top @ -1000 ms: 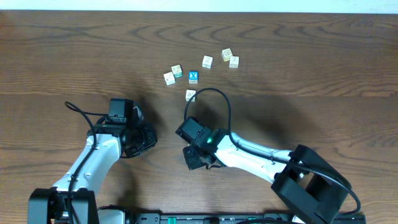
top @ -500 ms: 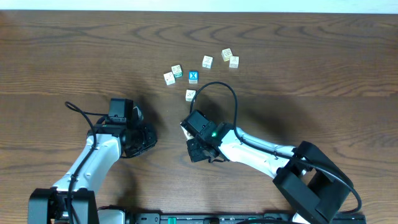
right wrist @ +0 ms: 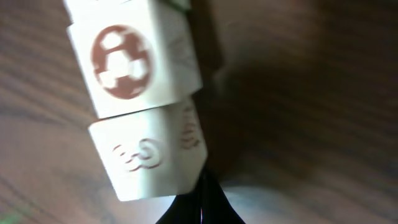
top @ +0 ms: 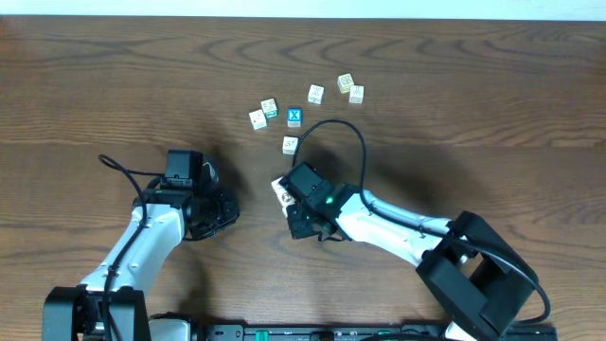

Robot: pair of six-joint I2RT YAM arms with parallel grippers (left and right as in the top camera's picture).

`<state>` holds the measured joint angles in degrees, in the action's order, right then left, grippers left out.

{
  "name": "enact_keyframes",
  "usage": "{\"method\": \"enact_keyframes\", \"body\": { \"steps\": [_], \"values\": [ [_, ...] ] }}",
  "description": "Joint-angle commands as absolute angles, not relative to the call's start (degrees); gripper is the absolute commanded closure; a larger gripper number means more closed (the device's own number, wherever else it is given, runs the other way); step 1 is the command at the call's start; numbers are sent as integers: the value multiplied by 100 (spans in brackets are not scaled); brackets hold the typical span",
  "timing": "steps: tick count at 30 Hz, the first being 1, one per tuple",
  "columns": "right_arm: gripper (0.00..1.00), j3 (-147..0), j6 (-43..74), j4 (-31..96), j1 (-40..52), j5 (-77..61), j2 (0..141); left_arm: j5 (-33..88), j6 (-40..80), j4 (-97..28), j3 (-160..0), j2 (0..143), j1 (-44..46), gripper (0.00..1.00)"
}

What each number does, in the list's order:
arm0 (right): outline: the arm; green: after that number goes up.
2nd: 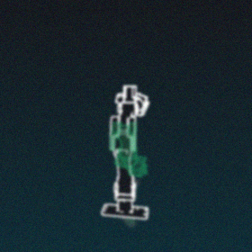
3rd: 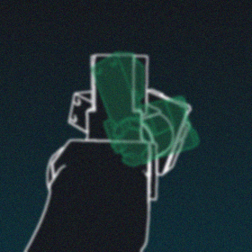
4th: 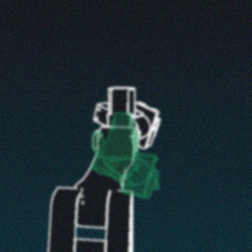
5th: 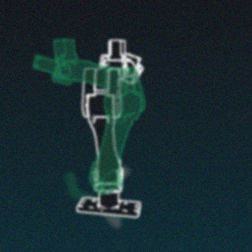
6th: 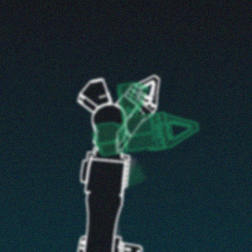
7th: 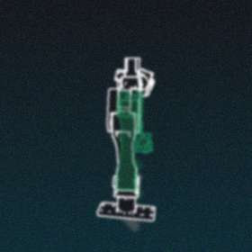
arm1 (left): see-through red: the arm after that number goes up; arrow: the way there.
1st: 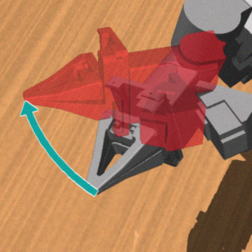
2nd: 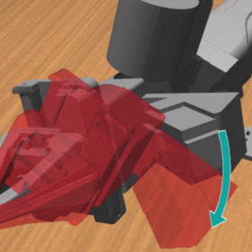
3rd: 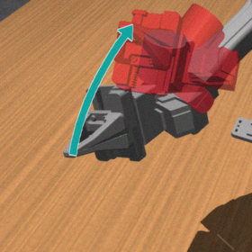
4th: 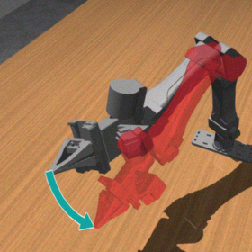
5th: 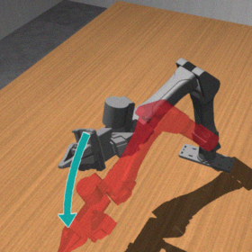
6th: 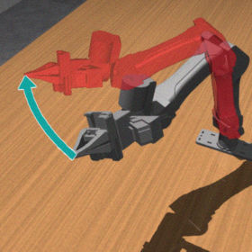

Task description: Lift 3 blocks

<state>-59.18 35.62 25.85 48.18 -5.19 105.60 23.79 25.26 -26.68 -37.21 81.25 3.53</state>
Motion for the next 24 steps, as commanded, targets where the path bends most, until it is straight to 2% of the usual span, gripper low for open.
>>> {"method": "enact_keyframes", "body": {
  "steps": [1,14,24],
  "values": [
    [99,-5881,3638,2569,4665,-320,10654,2327,2399,-2694,-3688,8073,329,93],
    [99,-5881,3511,2818,4510,-499,10654,2582,1549,-2196,-3782,8073,327,93],
    [99,-5881,3511,2954,4508,-637,10654,2630,620,-2049,-4849,8611,329,93]
  ]
}}
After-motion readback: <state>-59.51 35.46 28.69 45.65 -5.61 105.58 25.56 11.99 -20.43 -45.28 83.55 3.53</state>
